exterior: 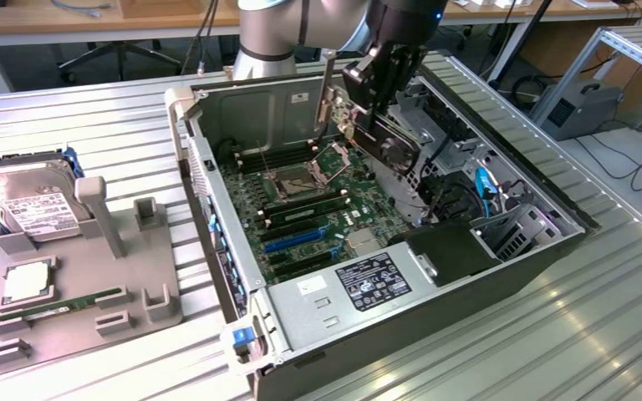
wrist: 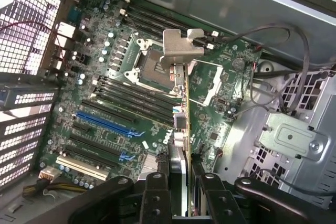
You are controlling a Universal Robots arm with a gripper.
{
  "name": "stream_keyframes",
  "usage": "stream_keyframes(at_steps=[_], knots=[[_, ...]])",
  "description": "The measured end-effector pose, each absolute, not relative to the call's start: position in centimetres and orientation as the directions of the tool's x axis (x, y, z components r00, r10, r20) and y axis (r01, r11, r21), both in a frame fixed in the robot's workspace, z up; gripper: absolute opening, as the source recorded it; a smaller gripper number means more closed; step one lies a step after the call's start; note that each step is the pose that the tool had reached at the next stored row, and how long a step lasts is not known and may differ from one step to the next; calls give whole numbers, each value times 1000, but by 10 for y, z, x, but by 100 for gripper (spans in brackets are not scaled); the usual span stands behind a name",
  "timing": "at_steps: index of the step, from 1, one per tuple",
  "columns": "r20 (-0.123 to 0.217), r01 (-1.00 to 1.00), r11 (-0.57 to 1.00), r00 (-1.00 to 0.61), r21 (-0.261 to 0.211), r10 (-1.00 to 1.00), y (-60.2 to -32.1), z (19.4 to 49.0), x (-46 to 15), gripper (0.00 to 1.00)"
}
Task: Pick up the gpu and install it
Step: 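Insert the gpu into the slot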
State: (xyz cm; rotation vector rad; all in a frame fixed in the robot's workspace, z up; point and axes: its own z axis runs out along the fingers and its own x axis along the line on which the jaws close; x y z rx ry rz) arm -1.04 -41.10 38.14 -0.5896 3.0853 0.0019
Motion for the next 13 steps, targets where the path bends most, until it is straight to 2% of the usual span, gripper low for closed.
stream_keyframes(at_steps=[13], knots=[[-1, -445, 896, -896, 1, -445, -411, 381, -10, 27]])
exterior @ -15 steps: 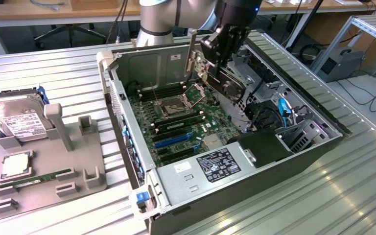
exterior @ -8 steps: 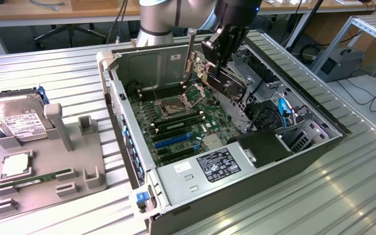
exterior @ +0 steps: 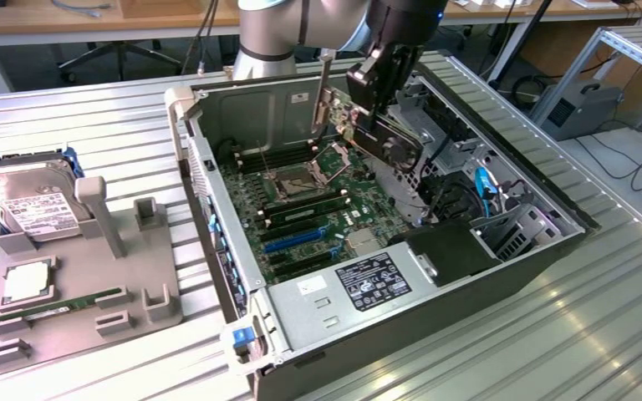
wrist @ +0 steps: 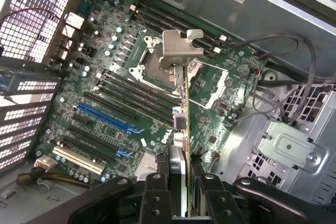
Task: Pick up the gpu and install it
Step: 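Insert the gpu into the slot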
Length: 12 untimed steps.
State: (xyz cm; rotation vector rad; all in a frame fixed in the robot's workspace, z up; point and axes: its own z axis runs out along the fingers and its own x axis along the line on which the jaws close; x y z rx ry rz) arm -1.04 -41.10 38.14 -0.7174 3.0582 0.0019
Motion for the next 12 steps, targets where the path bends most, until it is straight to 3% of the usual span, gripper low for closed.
stream_keyframes(at_steps=[12], knots=[[-1, -508, 861, -861, 1, -508, -411, 381, -10, 27]])
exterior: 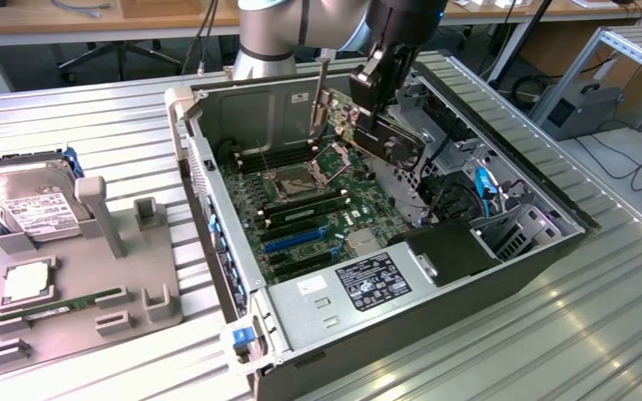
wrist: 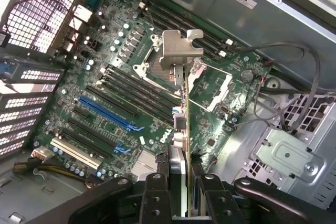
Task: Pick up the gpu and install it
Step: 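Insert the gpu into the slot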
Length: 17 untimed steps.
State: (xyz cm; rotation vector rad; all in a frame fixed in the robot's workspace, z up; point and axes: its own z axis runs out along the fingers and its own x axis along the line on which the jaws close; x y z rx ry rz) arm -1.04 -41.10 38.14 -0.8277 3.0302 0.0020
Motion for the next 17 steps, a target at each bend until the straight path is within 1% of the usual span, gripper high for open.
stream_keyframes(at_steps=[17], knots=[[-1, -587, 809, -809, 1, -587, -411, 381, -10, 27]])
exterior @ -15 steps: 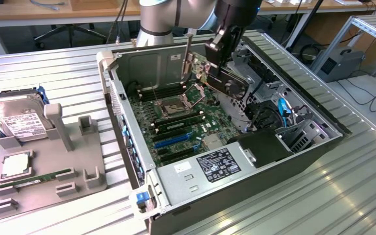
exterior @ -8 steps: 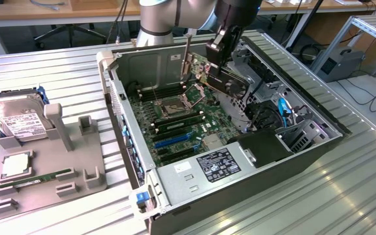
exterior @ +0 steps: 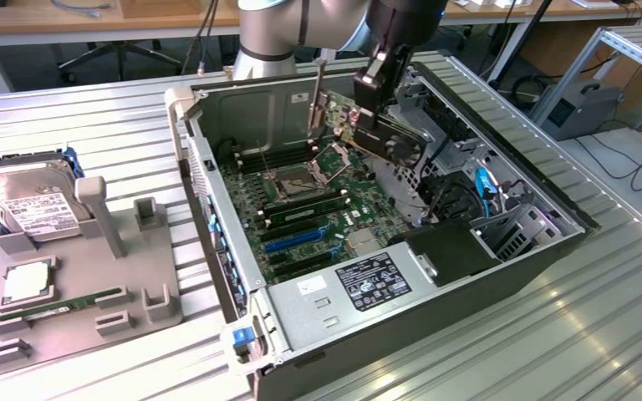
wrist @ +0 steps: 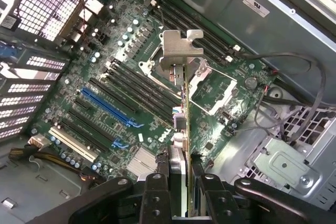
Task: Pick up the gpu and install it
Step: 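Insert the gpu into the slot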
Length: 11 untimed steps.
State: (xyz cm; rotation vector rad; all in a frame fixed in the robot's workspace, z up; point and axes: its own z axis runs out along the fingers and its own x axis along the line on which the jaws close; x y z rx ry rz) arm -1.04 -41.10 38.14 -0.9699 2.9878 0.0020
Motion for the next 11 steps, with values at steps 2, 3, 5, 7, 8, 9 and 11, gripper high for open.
stream_keyframes(at_steps=[2, 3, 5, 7, 8, 9, 11], knots=[[-1, -598, 801, -802, 1, -598, -411, 381, -10, 27], [-1, -602, 798, -798, 1, -602, -411, 381, -10, 27], [-1, -610, 792, -792, 1, -610, -411, 381, -10, 27], [-1, -618, 786, -786, 1, -618, -411, 381, -10, 27], [-1, -622, 783, -783, 1, -622, -411, 381, -10, 27], [-1, -626, 780, -780, 1, -626, -411, 381, -10, 27], [-1, -634, 774, -774, 1, -634, -411, 381, -10, 27]])
